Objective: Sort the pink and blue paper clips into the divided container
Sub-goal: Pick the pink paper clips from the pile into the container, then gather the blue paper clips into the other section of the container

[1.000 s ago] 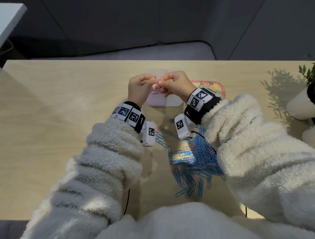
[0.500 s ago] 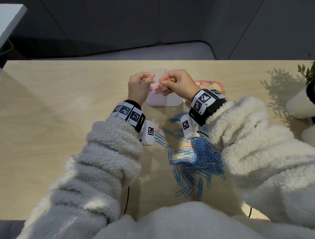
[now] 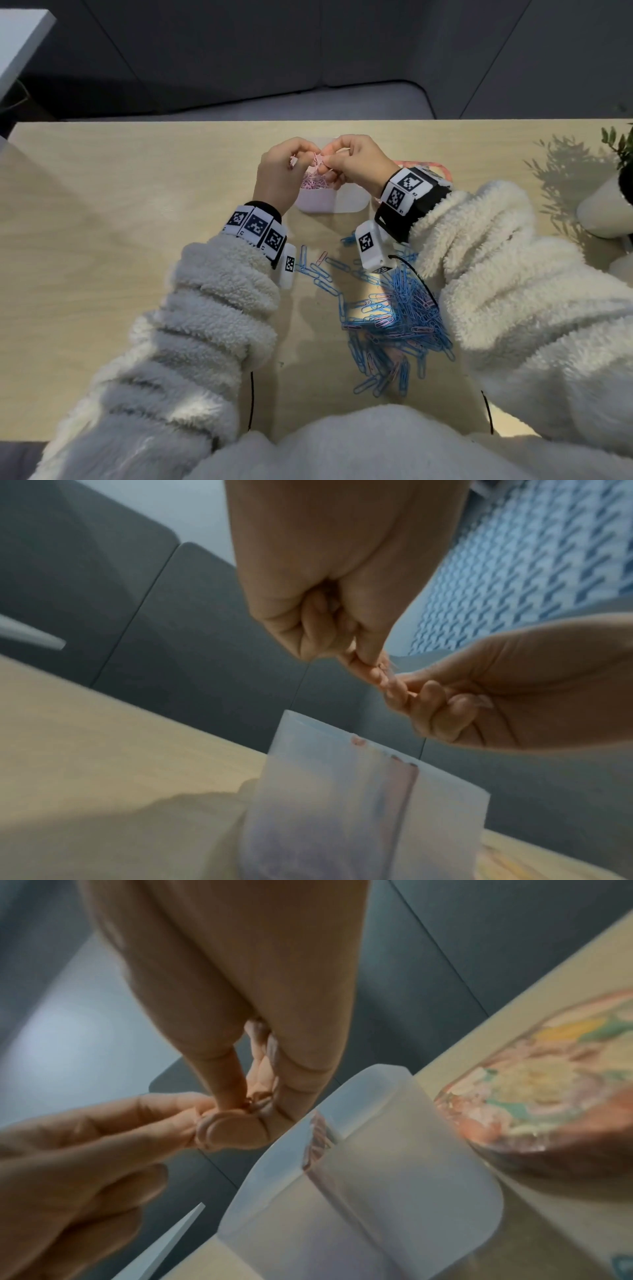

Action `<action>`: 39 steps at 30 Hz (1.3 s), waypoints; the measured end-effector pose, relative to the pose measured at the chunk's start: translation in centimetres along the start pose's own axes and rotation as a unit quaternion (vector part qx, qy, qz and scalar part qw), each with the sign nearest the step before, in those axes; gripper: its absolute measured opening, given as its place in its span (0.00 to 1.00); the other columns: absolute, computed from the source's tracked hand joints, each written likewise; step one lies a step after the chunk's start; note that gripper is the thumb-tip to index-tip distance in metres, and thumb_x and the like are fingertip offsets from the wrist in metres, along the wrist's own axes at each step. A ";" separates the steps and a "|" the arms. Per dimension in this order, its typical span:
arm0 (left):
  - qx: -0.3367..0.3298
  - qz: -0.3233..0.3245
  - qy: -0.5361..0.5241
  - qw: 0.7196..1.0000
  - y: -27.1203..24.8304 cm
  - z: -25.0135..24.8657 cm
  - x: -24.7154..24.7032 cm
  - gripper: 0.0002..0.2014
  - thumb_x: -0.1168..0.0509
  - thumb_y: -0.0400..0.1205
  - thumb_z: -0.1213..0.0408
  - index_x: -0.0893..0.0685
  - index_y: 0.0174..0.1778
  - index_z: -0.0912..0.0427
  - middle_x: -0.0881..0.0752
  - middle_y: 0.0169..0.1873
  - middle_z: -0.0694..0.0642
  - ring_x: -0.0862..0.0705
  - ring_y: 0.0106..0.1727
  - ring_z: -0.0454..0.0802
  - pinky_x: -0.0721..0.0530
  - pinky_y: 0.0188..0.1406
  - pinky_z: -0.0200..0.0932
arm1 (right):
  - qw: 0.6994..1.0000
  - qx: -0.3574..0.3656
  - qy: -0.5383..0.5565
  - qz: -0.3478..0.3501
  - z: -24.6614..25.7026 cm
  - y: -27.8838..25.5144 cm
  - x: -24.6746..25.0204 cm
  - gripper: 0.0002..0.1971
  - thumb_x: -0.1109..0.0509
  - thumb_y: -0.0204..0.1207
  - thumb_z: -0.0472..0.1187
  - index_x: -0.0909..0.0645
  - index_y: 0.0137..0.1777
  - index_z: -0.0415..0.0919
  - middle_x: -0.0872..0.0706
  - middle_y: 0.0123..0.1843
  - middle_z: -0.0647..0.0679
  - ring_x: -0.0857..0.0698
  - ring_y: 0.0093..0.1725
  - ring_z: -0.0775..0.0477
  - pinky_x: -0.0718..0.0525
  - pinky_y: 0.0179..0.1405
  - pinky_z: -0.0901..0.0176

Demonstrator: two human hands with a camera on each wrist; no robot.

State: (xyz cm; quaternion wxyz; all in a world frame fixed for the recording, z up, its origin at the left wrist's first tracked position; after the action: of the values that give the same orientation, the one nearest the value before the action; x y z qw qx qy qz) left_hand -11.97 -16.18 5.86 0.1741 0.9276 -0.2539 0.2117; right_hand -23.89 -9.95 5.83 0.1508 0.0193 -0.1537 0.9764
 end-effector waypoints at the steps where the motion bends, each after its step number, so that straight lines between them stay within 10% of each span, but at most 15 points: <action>1: -0.012 0.003 0.029 1.000 0.0 -0.1 0.2 0.07 0.38 0.77 0.64 0.14 0.43 0.56 0.13 0.36 0.51 0.20 0.35 0.46 0.28 0.34 0.36 | 1.000 -0.024 0.012 0.006 -0.1 0.1 -0.1 0.09 0.37 0.76 0.25 0.23 0.37 0.37 0.17 0.31 0.41 0.22 0.19 0.57 0.24 0.18 0.66; 7: -0.064 -0.034 0.158 0.985 -0.7 -1.3 0.7 0.09 0.41 0.81 0.59 0.15 0.46 0.55 0.12 0.45 0.50 0.20 0.41 0.49 0.24 0.41 0.43 | 0.984 -0.166 -0.067 0.003 -0.8 0.6 0.4 0.08 0.36 0.69 0.27 0.25 0.30 0.33 0.22 0.27 0.41 0.32 0.15 0.55 0.38 0.12 0.70; 16: 0.135 0.037 0.199 0.970 1.1 1.7 -1.4 0.14 0.44 0.81 0.68 0.17 0.58 0.65 0.16 0.58 0.64 0.21 0.62 0.62 0.25 0.60 0.47 | 0.977 -0.020 -0.212 -0.024 0.1 1.1 -0.2 0.14 0.42 0.75 0.25 0.19 0.55 0.33 0.16 0.35 0.40 0.18 0.26 0.52 0.20 0.19 0.67; 24: 0.239 0.038 0.116 0.963 2.7 2.4 -2.1 0.15 0.45 0.81 0.71 0.19 0.61 0.66 0.17 0.60 0.67 0.17 0.59 0.65 0.18 0.62 0.53 | 0.980 0.058 -0.160 -0.104 0.1 -1.3 1.5 0.16 0.48 0.74 0.24 0.18 0.41 0.34 0.13 0.42 0.36 0.18 0.22 0.54 0.29 0.13 0.72; 29: 0.203 0.106 0.116 0.966 2.2 1.7 -3.6 0.21 0.52 0.81 0.77 0.25 0.69 0.65 0.21 0.66 0.62 0.23 0.67 0.57 0.28 0.65 0.41 | 0.951 0.056 -0.302 0.038 -3.6 -4.5 -1.3 0.14 0.41 0.72 0.23 0.15 0.48 0.31 0.11 0.47 0.38 0.15 0.35 0.47 0.18 0.33 0.69; 32: 0.109 0.025 0.098 0.989 0.8 0.0 -2.0 0.17 0.47 0.79 0.76 0.17 0.59 0.64 0.15 0.54 0.57 0.19 0.57 0.52 0.24 0.59 0.38 | 0.907 0.044 -0.410 0.084 -7.7 -5.2 -2.9 0.13 0.37 0.74 0.27 0.14 0.52 0.34 0.12 0.54 0.38 0.15 0.52 0.40 0.22 0.54 0.57; 35: 0.020 -0.032 0.094 0.995 -1.8 -1.5 -0.4 0.13 0.42 0.75 0.76 0.15 0.48 0.62 0.12 0.47 0.57 0.17 0.47 0.50 0.21 0.47 0.40 | 0.886 0.056 -0.446 0.116 -10.1 -5.6 -3.9 0.10 0.32 0.72 0.33 0.15 0.52 0.37 0.16 0.56 0.38 0.18 0.56 0.38 0.25 0.53 0.56; 39: 0.059 0.008 0.122 0.991 -7.1 0.0 -0.5 0.10 0.39 0.76 0.74 0.15 0.46 0.60 0.12 0.46 0.56 0.19 0.45 0.50 0.22 0.48 0.41 | 0.865 0.040 -0.487 0.117 -10.6 -6.0 -3.9 0.08 0.32 0.71 0.37 0.17 0.50 0.39 0.15 0.55 0.40 0.18 0.56 0.38 0.24 0.50 0.55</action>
State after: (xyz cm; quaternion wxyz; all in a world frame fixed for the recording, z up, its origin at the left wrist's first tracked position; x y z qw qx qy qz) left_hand -8.47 -10.25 4.10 0.1469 0.9014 -0.2256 0.3391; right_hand -18.26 -2.36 -2.84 -0.0597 0.4797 -0.1691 0.8589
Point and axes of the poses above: each hand's wrist, its own y-axis towards the middle knuckle, its own x-axis out of the back of the hand, z = x × y, the point moved 5 cm from there along y, towards the middle knuckle
